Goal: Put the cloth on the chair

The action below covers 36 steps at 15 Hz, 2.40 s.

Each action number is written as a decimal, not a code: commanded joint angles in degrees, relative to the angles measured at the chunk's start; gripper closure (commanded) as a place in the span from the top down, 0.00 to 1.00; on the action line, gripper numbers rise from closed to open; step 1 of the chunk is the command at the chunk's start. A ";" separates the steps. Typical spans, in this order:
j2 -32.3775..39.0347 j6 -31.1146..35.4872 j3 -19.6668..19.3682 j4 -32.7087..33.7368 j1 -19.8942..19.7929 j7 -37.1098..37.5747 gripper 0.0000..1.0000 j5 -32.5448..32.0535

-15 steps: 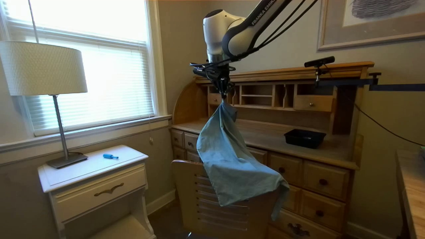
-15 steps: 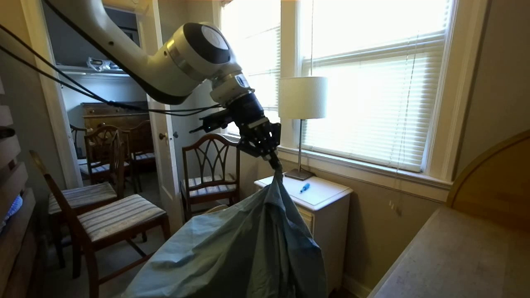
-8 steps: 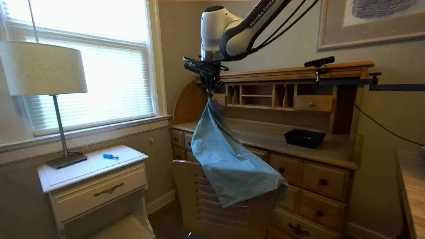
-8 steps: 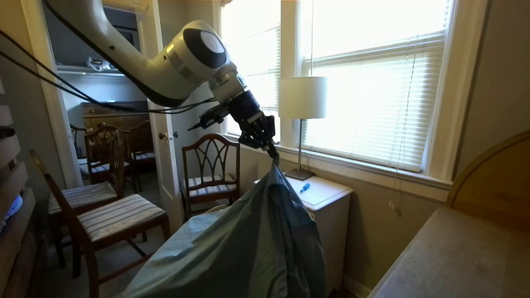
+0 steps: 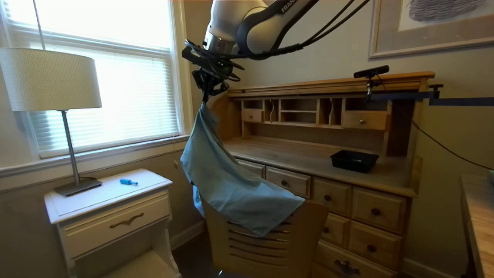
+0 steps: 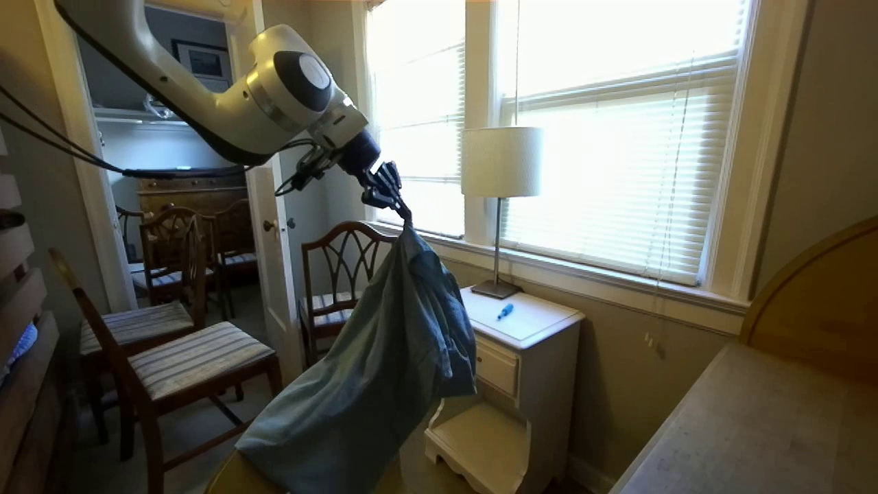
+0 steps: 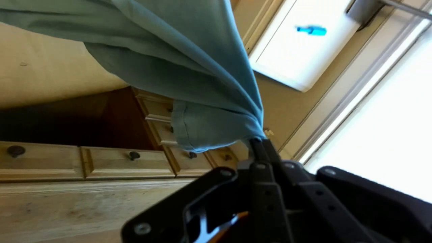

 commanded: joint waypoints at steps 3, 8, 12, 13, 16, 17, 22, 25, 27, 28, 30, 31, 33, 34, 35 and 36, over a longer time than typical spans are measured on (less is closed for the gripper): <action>-0.76 3.09 -0.09 -1.43 1.08 -2.64 0.00 2.99; 0.84 15.32 7.47 -5.57 -3.95 -14.14 0.00 18.62; 1.10 13.12 2.11 -7.25 -0.17 -8.69 0.00 21.85; 1.67 14.00 2.83 -6.56 -0.01 -15.44 0.01 26.11; 1.83 13.97 1.10 -6.95 0.55 -13.20 0.01 25.71; 1.83 13.97 1.07 -6.95 0.55 -13.10 0.01 25.70; 2.41 7.71 24.39 -5.75 -18.58 -35.28 0.00 48.83; 1.84 -2.34 26.54 -4.77 -22.30 -42.28 0.00 60.22; 1.88 -9.36 24.35 -3.61 -21.99 -44.16 0.00 64.69; 2.00 -12.21 22.92 -2.93 -21.52 -44.27 0.00 65.88; 2.12 -15.95 19.70 -2.10 -19.85 -42.66 0.00 66.27; 2.46 -17.70 18.78 -1.48 -19.43 -42.66 0.00 66.37; 2.56 -19.73 17.15 -0.99 -18.23 -42.29 0.00 66.13; 2.54 -20.47 16.79 -0.78 -17.74 -42.78 0.00 65.98; 2.47 -21.45 16.36 -0.56 -16.89 -42.95 0.00 65.29; 2.54 -22.80 16.22 0.00 -16.01 -43.58 0.00 64.54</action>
